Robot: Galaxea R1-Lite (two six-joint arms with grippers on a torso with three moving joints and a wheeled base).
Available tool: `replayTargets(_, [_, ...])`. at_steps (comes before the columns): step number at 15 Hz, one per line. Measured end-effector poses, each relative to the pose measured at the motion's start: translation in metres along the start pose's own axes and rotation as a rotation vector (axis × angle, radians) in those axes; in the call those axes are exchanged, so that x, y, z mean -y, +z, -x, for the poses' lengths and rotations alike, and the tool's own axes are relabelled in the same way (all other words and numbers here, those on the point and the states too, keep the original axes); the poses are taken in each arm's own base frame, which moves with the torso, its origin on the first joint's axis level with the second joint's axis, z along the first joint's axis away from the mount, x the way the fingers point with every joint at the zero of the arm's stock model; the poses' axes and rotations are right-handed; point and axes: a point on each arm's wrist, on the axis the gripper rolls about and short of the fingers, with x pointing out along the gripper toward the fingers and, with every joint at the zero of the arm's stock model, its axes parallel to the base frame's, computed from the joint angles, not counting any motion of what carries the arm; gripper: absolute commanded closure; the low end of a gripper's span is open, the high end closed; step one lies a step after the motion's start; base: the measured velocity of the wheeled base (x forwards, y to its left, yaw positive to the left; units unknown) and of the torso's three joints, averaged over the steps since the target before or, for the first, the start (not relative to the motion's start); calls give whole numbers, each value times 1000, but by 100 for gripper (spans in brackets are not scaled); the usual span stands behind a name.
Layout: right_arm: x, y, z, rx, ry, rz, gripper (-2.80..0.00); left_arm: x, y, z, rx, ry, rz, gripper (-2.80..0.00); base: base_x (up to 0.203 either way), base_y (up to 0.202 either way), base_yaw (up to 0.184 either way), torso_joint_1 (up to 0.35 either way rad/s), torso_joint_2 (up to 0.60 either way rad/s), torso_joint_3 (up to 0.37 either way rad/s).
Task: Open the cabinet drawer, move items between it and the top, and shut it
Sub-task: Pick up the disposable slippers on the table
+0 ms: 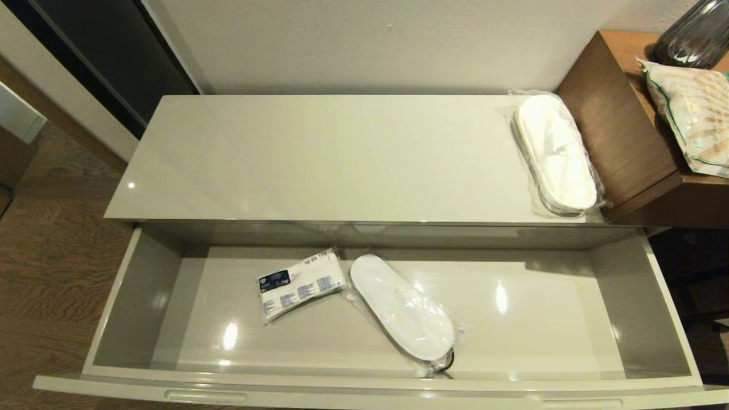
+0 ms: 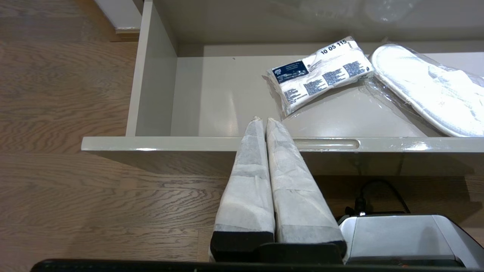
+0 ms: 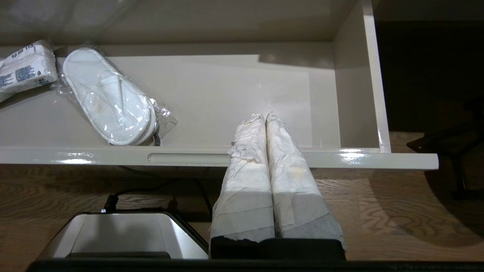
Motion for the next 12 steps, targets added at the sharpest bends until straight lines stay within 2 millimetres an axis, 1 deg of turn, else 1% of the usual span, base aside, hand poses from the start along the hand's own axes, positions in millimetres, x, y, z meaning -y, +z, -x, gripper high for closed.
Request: replayTargets(12, [0, 0, 0, 2, -2, -3, 0, 0, 0, 0, 0, 0, 0, 0, 0, 0, 0, 0, 0, 0])
